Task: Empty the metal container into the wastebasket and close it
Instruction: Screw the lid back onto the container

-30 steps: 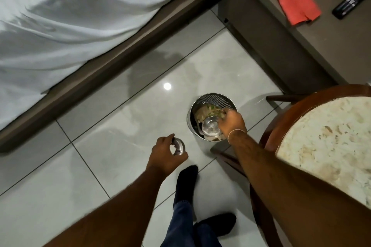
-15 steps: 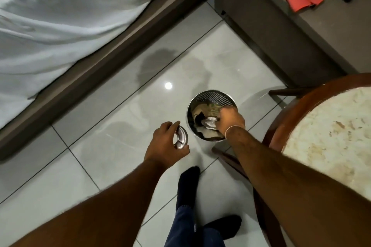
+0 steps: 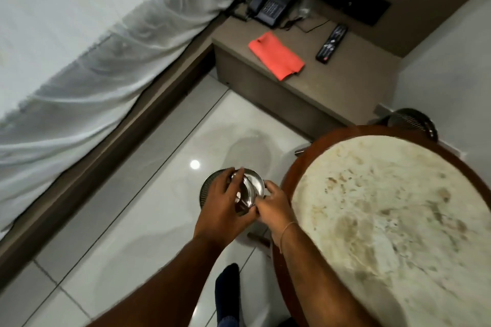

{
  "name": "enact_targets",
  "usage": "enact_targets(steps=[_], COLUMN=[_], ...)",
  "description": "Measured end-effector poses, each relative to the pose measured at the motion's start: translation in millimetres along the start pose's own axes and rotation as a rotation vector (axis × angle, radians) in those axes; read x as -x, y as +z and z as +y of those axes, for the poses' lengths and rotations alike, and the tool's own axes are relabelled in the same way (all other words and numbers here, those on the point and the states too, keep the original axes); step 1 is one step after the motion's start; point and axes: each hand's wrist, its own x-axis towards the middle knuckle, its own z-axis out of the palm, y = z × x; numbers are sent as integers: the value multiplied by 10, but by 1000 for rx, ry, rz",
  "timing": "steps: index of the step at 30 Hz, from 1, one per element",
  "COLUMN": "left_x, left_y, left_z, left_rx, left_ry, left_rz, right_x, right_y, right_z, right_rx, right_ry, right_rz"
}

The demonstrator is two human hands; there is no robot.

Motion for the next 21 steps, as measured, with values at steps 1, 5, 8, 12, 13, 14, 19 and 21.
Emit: enact_targets(steps=[1,5,8,12,13,14,19,21], left_x=[-18,-45,-81,-102,-87,-64,82,140], left_y=[-11,43,218,688,824,996,1723,1969], left_z=[160,657,1021,1580,1703,1833,2284,2419], left_rx=[-25,-106,-132,-137,-145,-154,-270,-307], left_ry=[27,168,271,346,359,383,490,497], left_rz=[-16,-121,-193,-332,-371,-415,-572,-610], right_x=[88,429,626,818,859,896,1089,1144], right_y=[-161,-766,-1232,-1888,-2034,-2199,-2777,-2958], right_z=[-51,-150,-105,162,242,345,695,851], right_rx=[-38,-178,-263,-431,-501,-586,-810,-775], right_ry=[2,-15,-6,69,90,113,229,238], right_rz=[11,-5,22,112,133,157,233,251])
